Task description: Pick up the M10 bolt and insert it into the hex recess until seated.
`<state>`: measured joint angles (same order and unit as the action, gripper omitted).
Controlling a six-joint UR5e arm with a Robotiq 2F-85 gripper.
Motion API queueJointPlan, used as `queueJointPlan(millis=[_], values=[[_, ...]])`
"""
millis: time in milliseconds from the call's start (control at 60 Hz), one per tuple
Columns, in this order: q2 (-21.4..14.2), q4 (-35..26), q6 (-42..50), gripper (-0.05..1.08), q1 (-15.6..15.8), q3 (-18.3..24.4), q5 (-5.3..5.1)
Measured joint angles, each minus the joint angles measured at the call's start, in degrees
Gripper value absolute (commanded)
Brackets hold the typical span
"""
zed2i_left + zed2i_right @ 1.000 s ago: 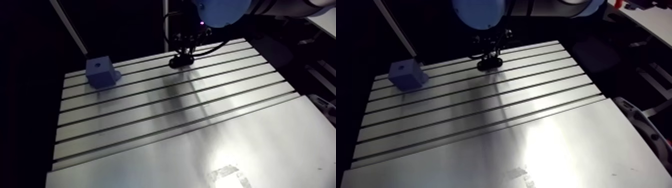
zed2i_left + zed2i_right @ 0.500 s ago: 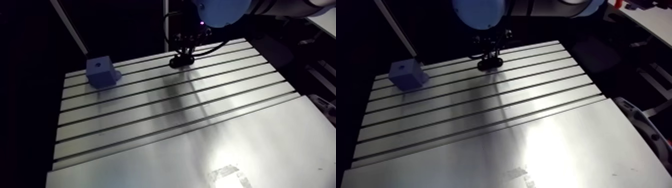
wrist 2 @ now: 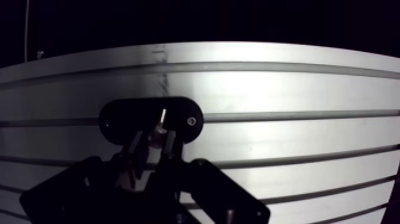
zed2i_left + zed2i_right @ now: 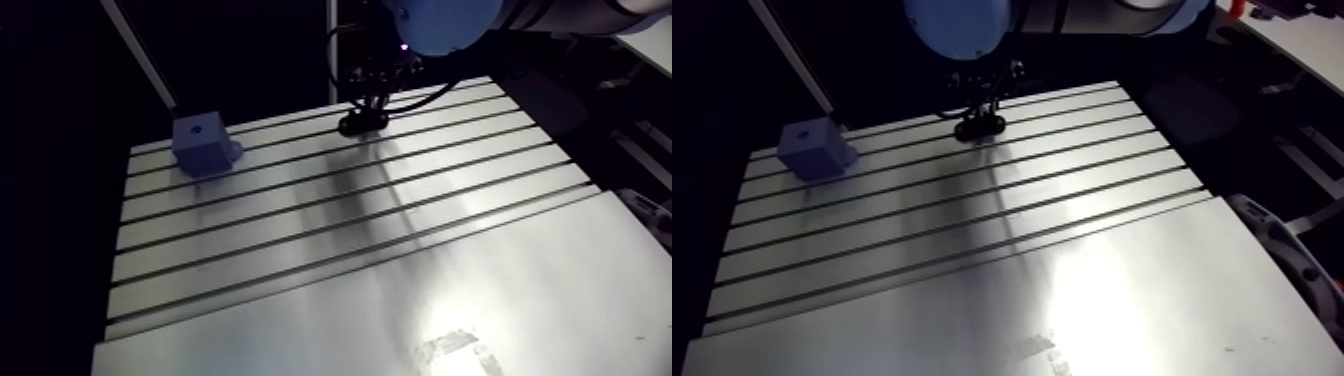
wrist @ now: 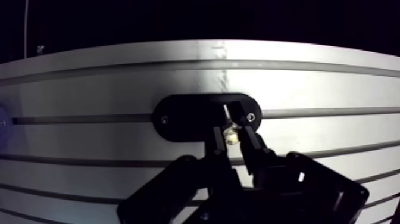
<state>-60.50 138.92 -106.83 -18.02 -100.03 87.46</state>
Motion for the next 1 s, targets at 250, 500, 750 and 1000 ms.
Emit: queueJointPlan(millis=[250,500,750,1000], values=[[-0.01,0.00,0.00,0.75,0.00,-0.08,0.03],[-0.25,-0.05,-0.01,0.78,0.11,0.07,-0.02],[-1.32,-0.25,0.00,0.78,0.22,0.71,-0.05],[-2.93,-0.36,0.01,0.88,0.43,1.42,-0.05]])
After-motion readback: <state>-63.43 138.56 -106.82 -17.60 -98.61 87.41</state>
